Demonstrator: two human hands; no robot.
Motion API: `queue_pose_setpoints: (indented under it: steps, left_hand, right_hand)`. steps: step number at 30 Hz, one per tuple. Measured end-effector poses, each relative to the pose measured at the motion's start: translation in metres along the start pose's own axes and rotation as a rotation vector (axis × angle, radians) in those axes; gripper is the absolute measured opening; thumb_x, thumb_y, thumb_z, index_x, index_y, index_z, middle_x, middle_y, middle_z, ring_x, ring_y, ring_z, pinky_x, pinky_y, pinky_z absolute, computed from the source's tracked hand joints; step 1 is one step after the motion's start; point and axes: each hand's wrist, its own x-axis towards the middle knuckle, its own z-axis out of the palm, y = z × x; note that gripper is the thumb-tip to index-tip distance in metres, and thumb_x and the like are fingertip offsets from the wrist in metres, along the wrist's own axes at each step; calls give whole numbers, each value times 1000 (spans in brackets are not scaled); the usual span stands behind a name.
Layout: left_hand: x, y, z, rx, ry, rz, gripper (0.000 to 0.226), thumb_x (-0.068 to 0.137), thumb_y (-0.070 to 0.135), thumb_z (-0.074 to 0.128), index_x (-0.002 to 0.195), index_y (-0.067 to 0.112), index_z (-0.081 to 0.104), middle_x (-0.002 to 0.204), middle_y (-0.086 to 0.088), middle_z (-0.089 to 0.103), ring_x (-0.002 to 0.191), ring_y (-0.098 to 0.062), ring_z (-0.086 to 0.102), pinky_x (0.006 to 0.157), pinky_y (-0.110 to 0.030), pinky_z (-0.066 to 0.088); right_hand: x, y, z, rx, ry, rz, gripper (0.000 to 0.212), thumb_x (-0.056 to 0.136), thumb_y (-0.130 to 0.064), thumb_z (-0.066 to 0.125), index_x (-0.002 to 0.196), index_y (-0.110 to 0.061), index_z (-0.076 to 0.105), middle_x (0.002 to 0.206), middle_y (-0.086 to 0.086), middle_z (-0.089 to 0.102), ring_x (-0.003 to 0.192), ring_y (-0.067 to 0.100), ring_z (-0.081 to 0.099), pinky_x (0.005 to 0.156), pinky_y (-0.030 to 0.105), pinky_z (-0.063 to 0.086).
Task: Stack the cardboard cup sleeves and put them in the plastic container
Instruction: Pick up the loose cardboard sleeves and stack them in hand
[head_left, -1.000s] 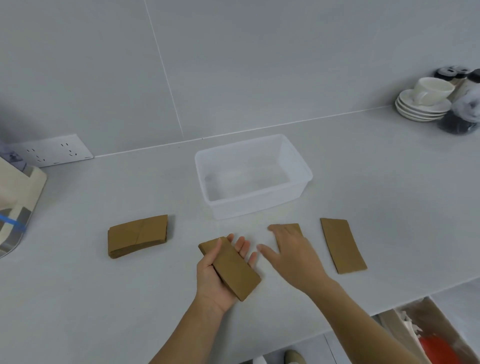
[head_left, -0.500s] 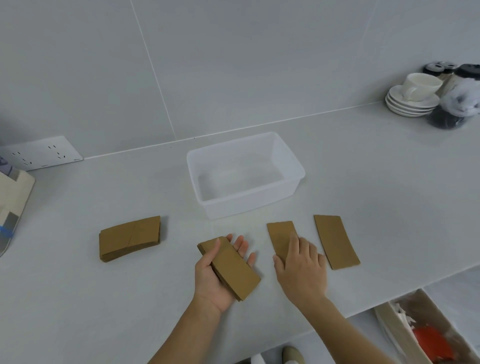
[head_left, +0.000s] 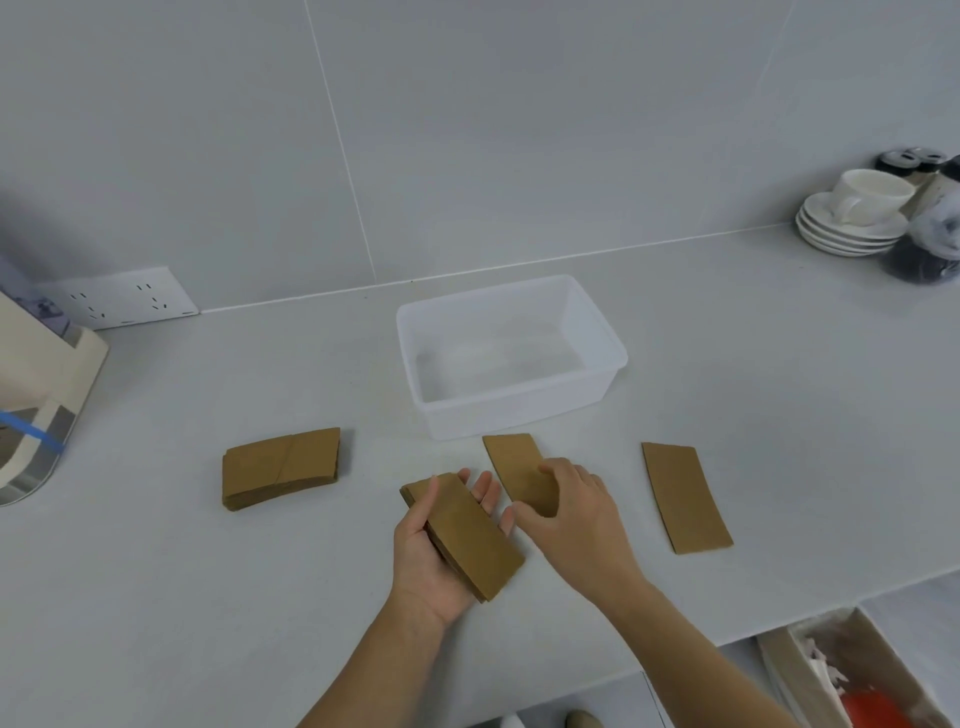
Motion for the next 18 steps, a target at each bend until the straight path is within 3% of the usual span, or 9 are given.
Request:
queue_pose_setpoints:
  steps: [2, 8, 13, 18]
  left_hand:
    - [-1, 1, 0, 55, -13, 4, 56, 64, 43, 70, 112, 15, 64, 112, -12, 70, 102, -31, 65, 86, -47, 52]
    - [-6, 2, -1, 99, -65, -45, 56, 58, 51, 73, 101, 15, 72, 102, -13, 73, 94, -34, 69, 76, -46, 56]
    - [-7, 0, -4, 64, -148, -50, 62, 62, 49, 73, 110, 11, 68, 110, -6, 71, 106, -28, 65, 92, -43, 49]
    - [-7, -3, -5, 42, -132, 17, 63, 63, 44, 73, 118, 16, 63, 123, -8, 65, 113, -26, 61, 93, -45, 47]
  right_hand:
    - [-2, -10, -1, 35, -17, -43, 44, 81, -38, 56, 117, -16, 46, 110, 0, 55, 103, 17, 46, 92, 33, 42]
    - [-11, -24, 7, 97, -65, -147, 43, 81, -37, 56, 119, -19, 47, 117, -5, 54, 106, 13, 45, 95, 33, 41]
    - [-20, -23, 20, 78, -141, -196, 44, 81, -38, 54, 121, -22, 46, 127, -6, 50, 111, 13, 42, 98, 31, 39]
    - [-25, -20, 27, 21, -148, -238, 38, 81, -38, 53, 114, -20, 49, 118, -4, 53, 105, 14, 43, 97, 31, 38]
